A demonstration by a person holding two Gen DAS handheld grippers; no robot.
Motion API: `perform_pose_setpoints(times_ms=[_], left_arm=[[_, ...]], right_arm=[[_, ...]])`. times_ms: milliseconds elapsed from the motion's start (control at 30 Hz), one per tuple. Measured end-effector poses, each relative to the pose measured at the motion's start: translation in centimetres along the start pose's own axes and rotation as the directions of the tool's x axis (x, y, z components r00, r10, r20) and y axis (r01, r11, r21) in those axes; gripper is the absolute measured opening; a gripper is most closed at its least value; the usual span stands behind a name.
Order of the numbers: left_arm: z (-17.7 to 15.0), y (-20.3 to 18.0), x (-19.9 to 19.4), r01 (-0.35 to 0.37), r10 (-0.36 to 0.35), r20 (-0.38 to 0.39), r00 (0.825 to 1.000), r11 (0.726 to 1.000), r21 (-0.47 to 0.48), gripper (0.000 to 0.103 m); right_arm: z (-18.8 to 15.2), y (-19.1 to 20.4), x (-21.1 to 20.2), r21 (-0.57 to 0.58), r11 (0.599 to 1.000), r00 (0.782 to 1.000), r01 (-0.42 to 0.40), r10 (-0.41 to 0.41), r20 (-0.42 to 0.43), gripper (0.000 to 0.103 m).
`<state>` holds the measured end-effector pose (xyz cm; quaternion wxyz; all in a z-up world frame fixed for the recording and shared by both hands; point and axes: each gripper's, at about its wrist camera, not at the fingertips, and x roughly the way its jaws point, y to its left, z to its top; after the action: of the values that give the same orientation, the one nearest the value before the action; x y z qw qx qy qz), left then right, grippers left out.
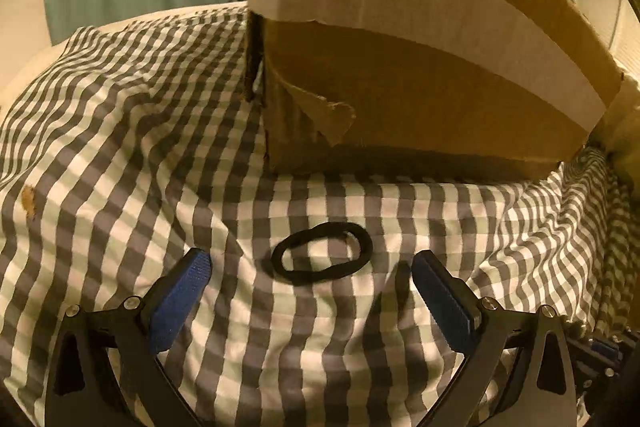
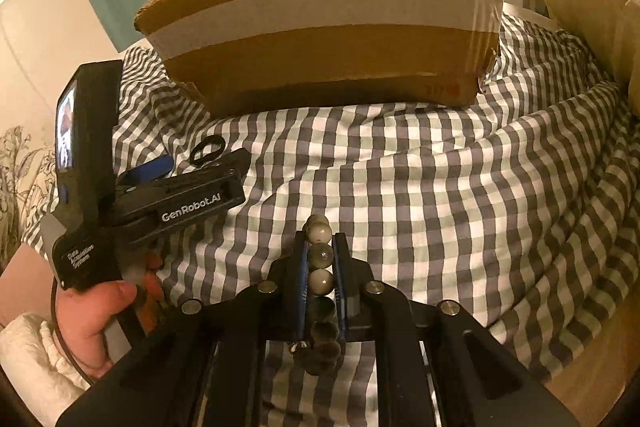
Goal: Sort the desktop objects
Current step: 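Grasp the bead bracelet with the right gripper while the left grasps the black hair tie, then carry the hair tie and bracelet with both grippers over the cardboard box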
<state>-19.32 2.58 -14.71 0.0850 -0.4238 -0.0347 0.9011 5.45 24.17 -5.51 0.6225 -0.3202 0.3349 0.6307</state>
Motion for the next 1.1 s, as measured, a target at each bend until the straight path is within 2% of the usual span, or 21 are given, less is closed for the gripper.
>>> perform_pose_setpoints(times_ms=[33,100,133,167,200,233,300,367,700,967,1100], left_arm=[[0.0,-0.1,0.0,0.000,0.000,0.004,1.000,1.000,0.008,0.095],[0.1,-0.2,-0.1,-0.012,0.011,0.011,1.000,1.000,0.028,0.071],[0.1,-0.2,-0.1,-0.010,0.010,0.015,1.000,0.999,0.040,0.062],[0.1,-0.3,-0.2,0.002,-0.003,0.021,1.000,0.999,0.053,0.039],[0.0,-0.7,-0.3,0.015,-0.016,0.021,1.000,0.998,0.066,0.020],[-0.1,-1.1,-0.4,0.020,-0.021,0.021,1.000,0.997,0.081,0.017],[-0.4,-1.7,-0.7,0.001,-0.004,0.027,1.000,0.993,0.117,0.012],[-0.6,-1.9,-1.2,0.009,-0.014,0.036,0.999,0.992,0.125,0.011],[-1.5,-0.3,-6.1,0.119,-0.119,0.073,0.990,0.993,0.007,0.011],[-2.6,-0.7,-10.4,0.148,-0.150,0.100,0.984,0.989,0.023,0.011],[-2.5,-2.1,-12.8,0.146,-0.153,0.115,0.982,0.987,0.066,0.011]], right_arm=[[-0.1,0.0,0.2,0.002,1.000,1.000,-0.004,0.004,-0.008,0.011],[-0.3,-0.1,0.6,0.007,1.000,1.000,-0.007,0.007,-0.018,0.011],[-0.3,0.0,0.7,0.006,1.000,1.000,-0.010,0.010,-0.023,0.011],[-0.4,0.0,0.7,0.006,1.000,1.000,-0.007,0.007,-0.025,0.011],[-0.4,0.0,0.7,0.006,1.000,1.000,-0.007,0.007,-0.023,0.011],[-0.4,0.0,0.6,0.006,1.000,1.000,-0.009,0.009,-0.024,0.011],[-0.4,0.0,0.4,0.006,1.000,1.000,-0.005,0.005,-0.020,0.011],[-0.4,-0.1,0.0,0.010,1.000,1.000,-0.008,0.009,-0.018,0.011],[-0.3,0.1,-3.3,-0.001,1.000,0.999,-0.031,0.031,0.041,0.011],[-0.5,0.4,-6.4,-0.016,0.999,0.995,-0.045,0.046,0.094,0.011],[-0.2,0.8,-8.0,-0.029,0.998,0.990,-0.059,0.063,0.123,0.011]])
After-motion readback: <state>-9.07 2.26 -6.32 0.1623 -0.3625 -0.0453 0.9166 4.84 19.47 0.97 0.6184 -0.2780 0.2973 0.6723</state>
